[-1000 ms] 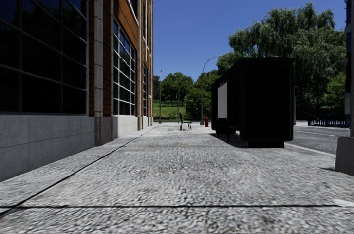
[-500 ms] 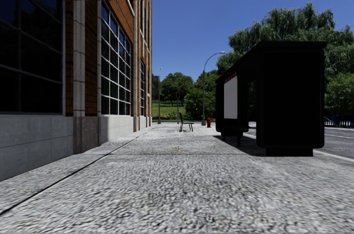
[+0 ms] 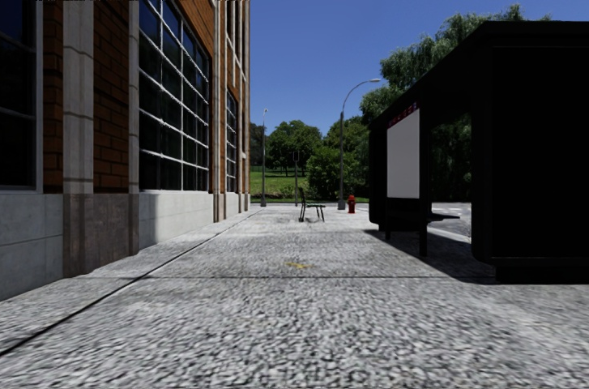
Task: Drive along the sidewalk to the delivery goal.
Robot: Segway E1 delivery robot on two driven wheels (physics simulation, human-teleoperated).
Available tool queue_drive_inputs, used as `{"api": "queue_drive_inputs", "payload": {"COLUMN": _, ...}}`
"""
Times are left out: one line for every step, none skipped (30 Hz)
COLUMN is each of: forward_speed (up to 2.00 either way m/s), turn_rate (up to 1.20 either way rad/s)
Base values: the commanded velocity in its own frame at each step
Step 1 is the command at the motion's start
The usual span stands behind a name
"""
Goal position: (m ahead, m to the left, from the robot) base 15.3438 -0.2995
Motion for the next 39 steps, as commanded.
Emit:
{"api": "queue_drive_inputs", "payload": {"forward_speed": 2.0, "turn_rate": 0.07}}
{"api": "queue_drive_inputs", "payload": {"forward_speed": 2.0, "turn_rate": 0.07}}
{"api": "queue_drive_inputs", "payload": {"forward_speed": 2.0, "turn_rate": 0.07}}
{"api": "queue_drive_inputs", "payload": {"forward_speed": 2.0, "turn_rate": 0.08}}
{"api": "queue_drive_inputs", "payload": {"forward_speed": 2.0, "turn_rate": 0.1}}
{"api": "queue_drive_inputs", "payload": {"forward_speed": 2.0, "turn_rate": 0.12}}
{"api": "queue_drive_inputs", "payload": {"forward_speed": 2.0, "turn_rate": 0.17}}
{"api": "queue_drive_inputs", "payload": {"forward_speed": 2.0, "turn_rate": 0.17}}
{"api": "queue_drive_inputs", "payload": {"forward_speed": 2.0, "turn_rate": 0.18}}
{"api": "queue_drive_inputs", "payload": {"forward_speed": 2.0, "turn_rate": 0.18}}
{"api": "queue_drive_inputs", "payload": {"forward_speed": 2.0, "turn_rate": 0.18}}
{"api": "queue_drive_inputs", "payload": {"forward_speed": 2.0, "turn_rate": 0.18}}
{"api": "queue_drive_inputs", "payload": {"forward_speed": 2.0, "turn_rate": 0.18}}
{"api": "queue_drive_inputs", "payload": {"forward_speed": 2.0, "turn_rate": 0.18}}
{"api": "queue_drive_inputs", "payload": {"forward_speed": 2.0, "turn_rate": 0.19}}
{"api": "queue_drive_inputs", "payload": {"forward_speed": 2.0, "turn_rate": 0.19}}
{"api": "queue_drive_inputs", "payload": {"forward_speed": 2.0, "turn_rate": 0.19}}
{"api": "queue_drive_inputs", "payload": {"forward_speed": 2.0, "turn_rate": 0.19}}
{"api": "queue_drive_inputs", "payload": {"forward_speed": 2.0, "turn_rate": 0.19}}
{"api": "queue_drive_inputs", "payload": {"forward_speed": 2.0, "turn_rate": 0.2}}
{"api": "queue_drive_inputs", "payload": {"forward_speed": 2.0, "turn_rate": 0.2}}
{"api": "queue_drive_inputs", "payload": {"forward_speed": 2.0, "turn_rate": 0.22}}
{"api": "queue_drive_inputs", "payload": {"forward_speed": 2.0, "turn_rate": 0.22}}
{"api": "queue_drive_inputs", "payload": {"forward_speed": 2.0, "turn_rate": 0.22}}
{"api": "queue_drive_inputs", "payload": {"forward_speed": 2.0, "turn_rate": 0.23}}
{"api": "queue_drive_inputs", "payload": {"forward_speed": 2.0, "turn_rate": 0.23}}
{"api": "queue_drive_inputs", "payload": {"forward_speed": 2.0, "turn_rate": 0.23}}
{"api": "queue_drive_inputs", "payload": {"forward_speed": 2.0, "turn_rate": 0.23}}
{"api": "queue_drive_inputs", "payload": {"forward_speed": 2.0, "turn_rate": 0.23}}
{"api": "queue_drive_inputs", "payload": {"forward_speed": 2.0, "turn_rate": 0.23}}
{"api": "queue_drive_inputs", "payload": {"forward_speed": 2.0, "turn_rate": 0.23}}
{"api": "queue_drive_inputs", "payload": {"forward_speed": 2.0, "turn_rate": 0.26}}
{"api": "queue_drive_inputs", "payload": {"forward_speed": 2.0, "turn_rate": 0.27}}
{"api": "queue_drive_inputs", "payload": {"forward_speed": 2.0, "turn_rate": 0.28}}
{"api": "queue_drive_inputs", "payload": {"forward_speed": 2.0, "turn_rate": 0.28}}
{"api": "queue_drive_inputs", "payload": {"forward_speed": 2.0, "turn_rate": 0.28}}
{"api": "queue_drive_inputs", "payload": {"forward_speed": 2.0, "turn_rate": 0.28}}
{"api": "queue_drive_inputs", "payload": {"forward_speed": 2.0, "turn_rate": 0.28}}
{"api": "queue_drive_inputs", "payload": {"forward_speed": 2.0, "turn_rate": 0.28}}
